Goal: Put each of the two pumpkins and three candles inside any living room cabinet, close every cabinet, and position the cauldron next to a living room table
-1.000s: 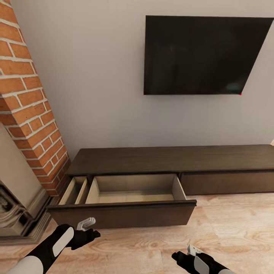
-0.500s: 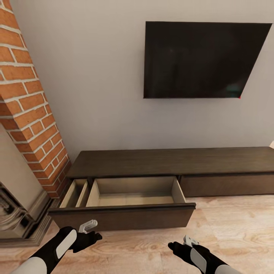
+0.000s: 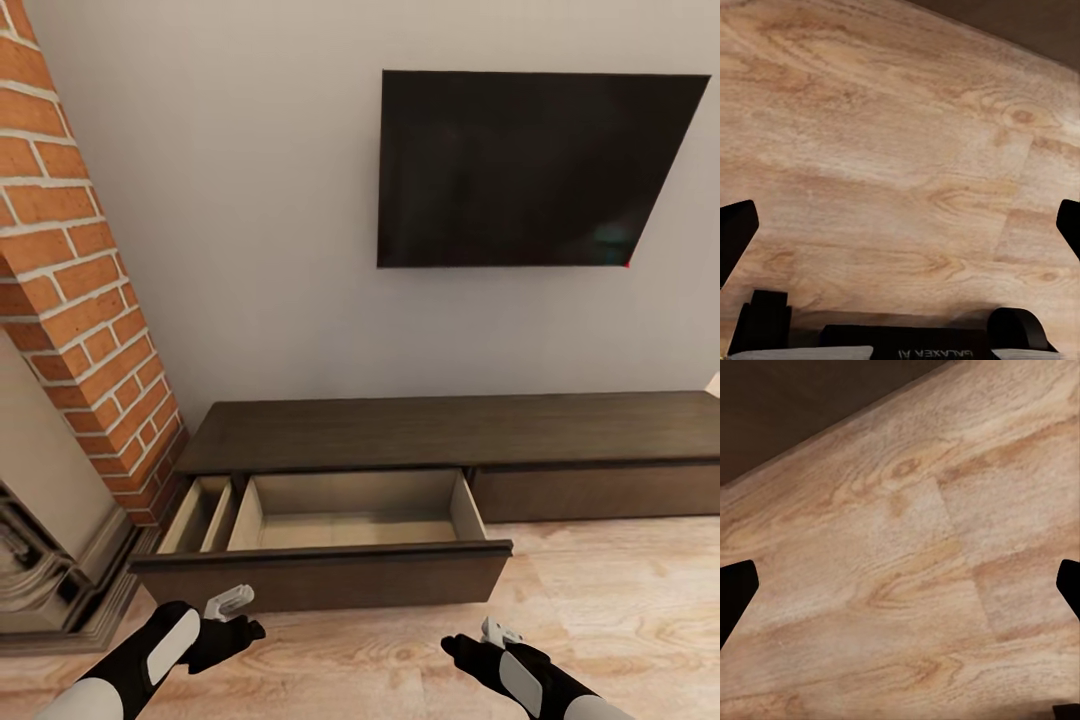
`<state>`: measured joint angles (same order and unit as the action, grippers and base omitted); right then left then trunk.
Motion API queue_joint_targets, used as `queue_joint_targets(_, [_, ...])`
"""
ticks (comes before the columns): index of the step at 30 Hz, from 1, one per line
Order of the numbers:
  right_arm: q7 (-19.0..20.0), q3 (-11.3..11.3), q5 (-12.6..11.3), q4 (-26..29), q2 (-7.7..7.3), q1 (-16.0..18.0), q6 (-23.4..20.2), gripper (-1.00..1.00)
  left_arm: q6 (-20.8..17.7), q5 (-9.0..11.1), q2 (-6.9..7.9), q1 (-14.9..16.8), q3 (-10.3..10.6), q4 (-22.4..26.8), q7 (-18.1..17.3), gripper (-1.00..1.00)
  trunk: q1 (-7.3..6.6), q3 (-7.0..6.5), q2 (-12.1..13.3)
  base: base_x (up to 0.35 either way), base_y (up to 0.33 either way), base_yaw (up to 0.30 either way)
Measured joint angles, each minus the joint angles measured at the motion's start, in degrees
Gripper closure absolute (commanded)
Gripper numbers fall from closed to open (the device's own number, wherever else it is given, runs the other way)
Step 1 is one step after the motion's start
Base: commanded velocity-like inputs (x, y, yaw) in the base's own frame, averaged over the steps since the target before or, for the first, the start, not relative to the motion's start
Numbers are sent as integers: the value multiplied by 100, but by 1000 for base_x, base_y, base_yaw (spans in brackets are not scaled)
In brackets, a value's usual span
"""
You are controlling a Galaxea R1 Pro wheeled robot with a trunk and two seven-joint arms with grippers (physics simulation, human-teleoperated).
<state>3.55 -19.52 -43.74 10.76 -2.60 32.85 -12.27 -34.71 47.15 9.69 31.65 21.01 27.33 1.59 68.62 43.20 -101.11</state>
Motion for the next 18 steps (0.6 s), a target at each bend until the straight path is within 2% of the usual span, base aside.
queue_joint_targets(4, [7,0,0,-1,0,0,1,-100,172,4,0,0,14,-78,24,-100,-88,-72,160,0,0,0])
queue_joint_targets(8, [17,0,-3,2,0,0,-17,-100,299,-7,-8,2,5,-105,440,-100,-176,-144,321,0,0,0])
queue_joint_targets(10, [15,0,-2,1,0,0,-26,-100,382,1,-48,2,3,-108,763,-100,-220,-180,401,0,0,0])
queue_joint_targets(12, [17,0,-5,0,0,0,-31,-100,443,5,-105,2,2,-109,913,-100,-264,-216,481,0,0,0])
queue_joint_targets(18, [24,10,-36,-1,0,0,-77,-100,504,6,-227,5,1,-110,1070,-100,-395,-317,722,0,0,13])
